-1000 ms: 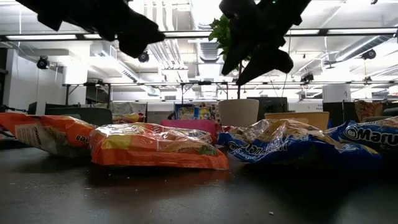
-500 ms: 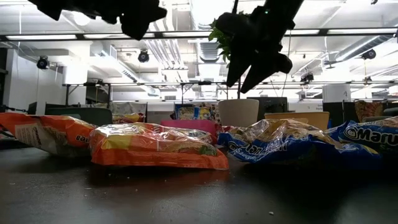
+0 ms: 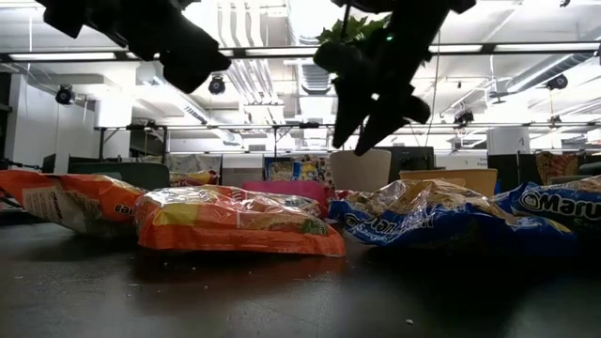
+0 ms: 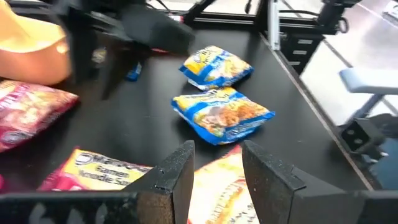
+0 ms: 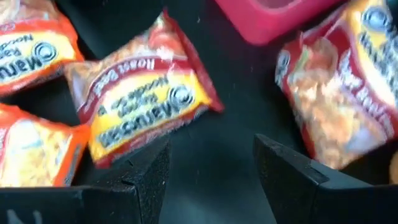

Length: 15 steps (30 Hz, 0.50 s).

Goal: Sort Maruchan noodles
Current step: Put top red noodle pack into the blue bin

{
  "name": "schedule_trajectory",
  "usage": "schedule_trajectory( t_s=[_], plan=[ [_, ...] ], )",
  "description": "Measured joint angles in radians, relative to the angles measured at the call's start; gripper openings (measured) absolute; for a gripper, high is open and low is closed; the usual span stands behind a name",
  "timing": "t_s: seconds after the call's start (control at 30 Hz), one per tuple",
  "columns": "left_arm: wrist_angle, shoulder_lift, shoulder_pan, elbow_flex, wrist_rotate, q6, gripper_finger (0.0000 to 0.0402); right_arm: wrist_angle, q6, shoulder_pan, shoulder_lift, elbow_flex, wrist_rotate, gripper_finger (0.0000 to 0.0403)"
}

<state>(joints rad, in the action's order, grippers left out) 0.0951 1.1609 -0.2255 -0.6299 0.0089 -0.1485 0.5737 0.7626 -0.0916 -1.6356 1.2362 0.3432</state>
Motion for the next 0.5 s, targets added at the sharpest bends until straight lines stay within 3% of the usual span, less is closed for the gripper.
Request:
schedule_trajectory(
  t_s=[0.2, 0.5],
  plan=[
    [0.049, 0.003, -0.085, 0.014, -0.009, -0.030, 0.0118, -0.059, -0.075, 0.053, -0.003, 0.023, 0.001, 0.0211],
    [0.054, 0.003, -0.232, 0.017, -0.148, -0.027, 0.0118, -0.057, -0.133, 0.083, 0.001, 0.063, -0.001, 0.0210]
  ],
)
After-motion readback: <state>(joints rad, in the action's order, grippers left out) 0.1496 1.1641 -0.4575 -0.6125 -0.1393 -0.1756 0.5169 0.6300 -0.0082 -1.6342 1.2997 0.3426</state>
